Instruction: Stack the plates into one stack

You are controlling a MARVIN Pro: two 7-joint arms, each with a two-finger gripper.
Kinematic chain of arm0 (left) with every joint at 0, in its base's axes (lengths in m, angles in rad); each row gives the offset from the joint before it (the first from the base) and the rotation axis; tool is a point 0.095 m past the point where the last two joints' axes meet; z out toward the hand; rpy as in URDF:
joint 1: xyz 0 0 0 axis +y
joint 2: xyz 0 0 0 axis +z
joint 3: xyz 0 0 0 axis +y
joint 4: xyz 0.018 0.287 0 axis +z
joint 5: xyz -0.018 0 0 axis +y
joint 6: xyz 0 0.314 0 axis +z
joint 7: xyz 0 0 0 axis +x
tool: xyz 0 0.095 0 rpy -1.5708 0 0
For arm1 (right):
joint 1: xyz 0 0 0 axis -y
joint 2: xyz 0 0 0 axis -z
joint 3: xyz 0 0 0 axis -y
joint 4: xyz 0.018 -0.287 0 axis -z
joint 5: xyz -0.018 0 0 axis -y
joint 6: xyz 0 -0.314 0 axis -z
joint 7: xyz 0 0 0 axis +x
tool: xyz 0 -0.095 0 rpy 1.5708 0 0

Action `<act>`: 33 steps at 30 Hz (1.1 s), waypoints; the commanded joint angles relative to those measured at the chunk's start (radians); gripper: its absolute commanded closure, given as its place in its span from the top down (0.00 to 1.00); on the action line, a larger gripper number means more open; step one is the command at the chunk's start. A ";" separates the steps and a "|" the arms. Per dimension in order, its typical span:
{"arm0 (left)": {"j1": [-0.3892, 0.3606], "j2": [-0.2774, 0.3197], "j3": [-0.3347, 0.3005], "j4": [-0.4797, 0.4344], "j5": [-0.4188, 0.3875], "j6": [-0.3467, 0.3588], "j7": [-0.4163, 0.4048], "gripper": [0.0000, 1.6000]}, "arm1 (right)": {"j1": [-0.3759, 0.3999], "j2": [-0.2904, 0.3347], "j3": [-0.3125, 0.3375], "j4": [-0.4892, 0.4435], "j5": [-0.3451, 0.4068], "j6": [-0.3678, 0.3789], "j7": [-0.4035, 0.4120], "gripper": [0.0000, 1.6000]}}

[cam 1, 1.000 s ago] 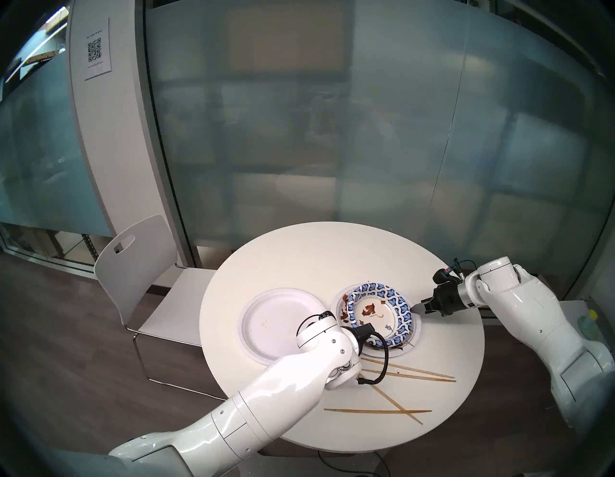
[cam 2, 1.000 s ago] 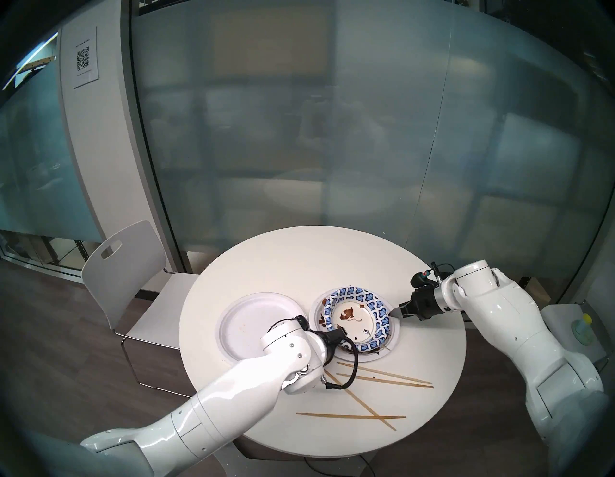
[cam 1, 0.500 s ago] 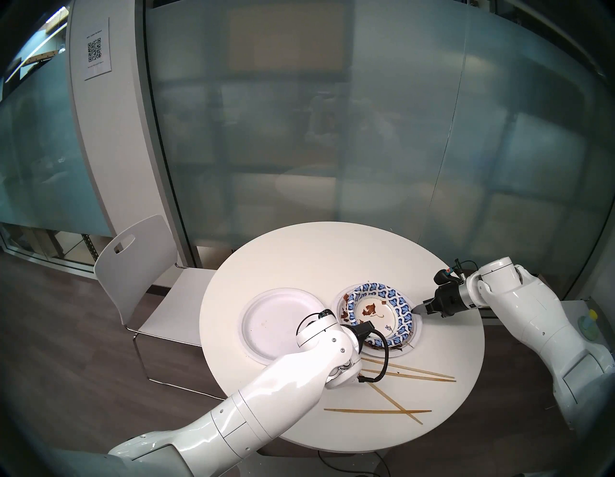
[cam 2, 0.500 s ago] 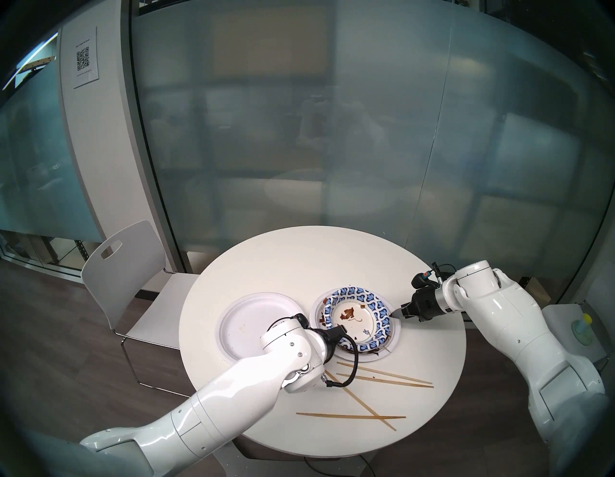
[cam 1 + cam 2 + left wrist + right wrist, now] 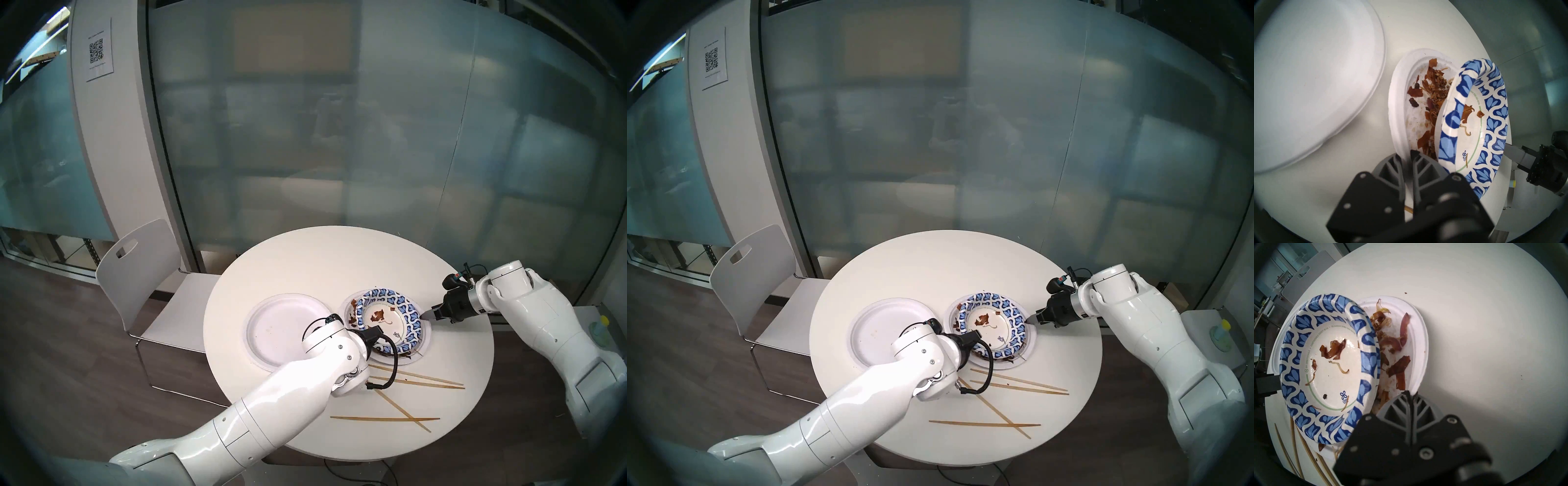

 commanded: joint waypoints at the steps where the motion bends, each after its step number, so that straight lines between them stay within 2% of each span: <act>1: -0.012 -0.011 -0.003 -0.057 -0.007 0.005 0.005 0.00 | -0.002 0.008 0.016 -0.057 0.010 0.009 -0.004 0.00; 12: -0.014 0.000 -0.001 -0.068 -0.013 0.003 0.002 0.00 | -0.025 0.027 0.040 -0.117 0.015 0.034 -0.022 0.00; 24: -0.002 0.037 -0.008 -0.130 -0.029 0.011 0.008 0.00 | -0.041 0.032 0.053 -0.181 0.014 0.066 -0.036 0.00; 33: 0.014 0.084 -0.036 -0.212 -0.057 0.023 0.017 0.00 | -0.035 0.030 0.056 -0.244 0.008 0.092 -0.047 0.00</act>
